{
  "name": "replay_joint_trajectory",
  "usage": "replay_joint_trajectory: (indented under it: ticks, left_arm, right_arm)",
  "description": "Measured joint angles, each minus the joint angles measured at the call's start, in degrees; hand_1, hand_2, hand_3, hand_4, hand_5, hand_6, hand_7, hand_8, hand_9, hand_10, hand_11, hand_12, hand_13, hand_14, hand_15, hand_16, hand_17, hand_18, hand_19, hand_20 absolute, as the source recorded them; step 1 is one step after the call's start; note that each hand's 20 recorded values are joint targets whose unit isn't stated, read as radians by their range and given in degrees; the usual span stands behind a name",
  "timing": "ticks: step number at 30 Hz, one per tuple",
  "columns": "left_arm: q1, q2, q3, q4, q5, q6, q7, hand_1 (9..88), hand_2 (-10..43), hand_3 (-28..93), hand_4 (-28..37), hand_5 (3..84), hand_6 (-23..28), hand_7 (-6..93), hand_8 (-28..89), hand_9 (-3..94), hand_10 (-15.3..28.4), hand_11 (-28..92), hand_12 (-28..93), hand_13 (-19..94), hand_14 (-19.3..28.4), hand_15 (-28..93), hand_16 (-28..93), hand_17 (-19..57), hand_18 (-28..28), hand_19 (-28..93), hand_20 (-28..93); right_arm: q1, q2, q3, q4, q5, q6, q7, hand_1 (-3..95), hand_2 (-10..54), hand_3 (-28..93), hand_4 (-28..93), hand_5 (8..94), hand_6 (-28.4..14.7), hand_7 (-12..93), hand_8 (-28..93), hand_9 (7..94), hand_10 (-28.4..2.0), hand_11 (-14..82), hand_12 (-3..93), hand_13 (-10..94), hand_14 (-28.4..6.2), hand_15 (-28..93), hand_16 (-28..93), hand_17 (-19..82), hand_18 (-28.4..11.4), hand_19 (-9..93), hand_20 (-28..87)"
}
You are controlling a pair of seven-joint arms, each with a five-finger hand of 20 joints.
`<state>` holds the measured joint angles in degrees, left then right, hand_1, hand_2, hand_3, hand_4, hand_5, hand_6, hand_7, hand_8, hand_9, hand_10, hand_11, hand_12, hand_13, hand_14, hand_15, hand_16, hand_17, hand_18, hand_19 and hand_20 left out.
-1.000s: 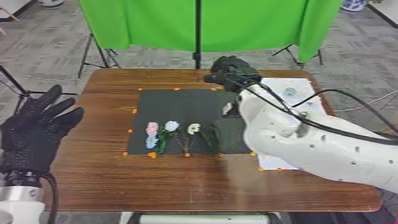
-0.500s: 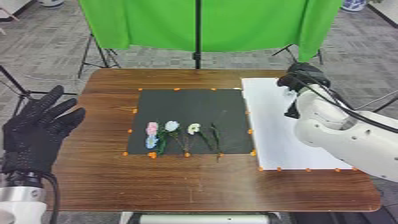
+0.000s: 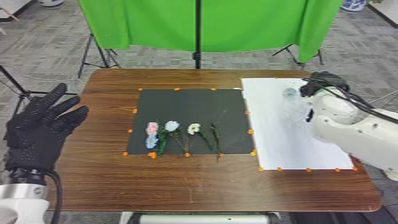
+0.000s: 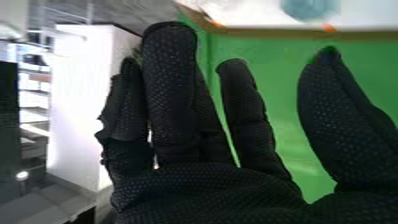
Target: Arrange flowers
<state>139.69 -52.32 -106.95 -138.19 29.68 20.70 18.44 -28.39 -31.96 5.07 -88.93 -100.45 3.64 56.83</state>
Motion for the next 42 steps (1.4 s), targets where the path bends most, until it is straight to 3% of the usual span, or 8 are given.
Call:
replay_joint_trajectory:
  ticks: [6,16,18,21,26,29,33,42]
  left_arm:
    - [-0.82,0.18,0.28,0.24,0.01,-0.17,-0.06,21.0,9.9,77,-28.3,35.0,9.6,12.5,-9,29.9,19.8,27,10,25,28.3,57,-12,-5.3,26.0,68,13]
    - [-1.32,0.38,0.65,0.39,-0.05,-0.42,0.07,21.1,9.9,77,-28.3,35.0,9.6,12.5,-9,30.0,19.8,27,10,25,28.3,57,-12,-5.3,25.9,68,13]
    - [-1.21,0.38,0.6,0.38,-0.06,-0.42,0.1,21.1,9.9,77,-28.3,35.0,9.6,12.6,-9,30.0,19.8,27,10,25,28.3,57,-12,-5.3,25.9,68,13]
    - [-1.13,0.38,0.6,0.36,-0.06,-0.42,0.12,21.2,9.9,77,-28.3,35.0,9.6,12.6,-9,30.0,19.9,27,10,25,28.3,57,-12,-5.3,25.9,68,13]
    - [-1.07,0.32,0.61,0.34,-0.06,-0.42,0.12,21.1,9.8,77,-28.3,35.1,9.6,12.5,-9,30.0,19.9,27,10,25,28.3,57,-12,-5.3,25.8,68,14]
    - [-1.04,0.25,0.63,0.34,-0.06,-0.43,0.11,21.2,9.8,77,-28.3,35.0,9.6,12.6,-9,30.1,19.9,27,10,25,28.3,57,-12,-5.3,25.8,68,14]
    - [-1.08,0.18,0.67,0.34,-0.06,-0.47,0.05,21.2,9.9,77,-28.3,35.0,9.6,12.6,-9,30.0,19.9,27,10,25,28.3,57,-12,-5.3,25.8,68,14]
    - [-1.44,0.0,1.09,0.38,-0.03,-0.49,-0.01,21.2,9.9,77,-28.3,35.1,9.6,12.6,-9,30.0,19.8,27,10,25,28.3,57,-12,-5.3,25.8,68,14]
  right_arm:
    - [-0.26,-1.48,0.59,5.15,0.8,-3.29,0.13,27.9,-1.0,82,-26,42.8,-1.0,14,-12,48.1,-19.4,11.6,13.2,60,-12.8,69,10,31,-22.0,93,20]
    - [-1.91,-1.8,2.92,6.4,1.52,-8.02,-1.52,29.3,-2.0,83,-27,39.9,2.0,15,-13,48.8,-18.0,11.7,13.1,60,-12.0,69,10,30,-21.7,93,20]
    - [-2.22,-1.8,2.86,6.51,1.48,-8.02,-1.88,30.0,-2.2,83,-28,40.4,2.4,15,-14,49.8,-16.4,11.9,13.0,60,-11.6,68,10,30,-21.6,93,19]
    - [-3.29,-1.8,3.93,6.68,1.65,-8.91,-2.55,31.3,-2.8,82,-28,44.6,3.0,16,-15,53.0,-14.3,12.0,12.8,62,-10.7,66,10,30,-21.4,93,19]
    - [-5.77,-1.73,7.46,6.74,2.29,-13.43,-3.62,39.0,-7.1,82,-28,58.4,4.6,18,-15,64.8,-10.0,15.0,13.4,67,-7.6,64,12,32,-19.4,93,19]
    - [-4.68,-1.47,4.21,6.74,0.81,-10.44,-4.6,45.5,-9.2,76,-28,66.9,5.0,20,-8,72.2,-7.3,15.3,15.8,71,-4.9,62,15,34,-18.2,93,21]
    - [-3.21,-1.27,-1.0,6.74,-2.66,-2.6,-6.44,52.1,-9.5,70,-28,78.1,5.7,24,-3,86.7,-4.6,7.6,28.5,77,-2.5,62,17,37,-17.2,93,26]
    - [-3.22,-1.32,-5.33,6.48,-7.05,6.43,-7.26,53.4,-9.5,71,-28,81.0,5.3,25,-1,92.0,-3.9,12.1,33.5,80,-1.0,63,19,40,-16.8,93,30]
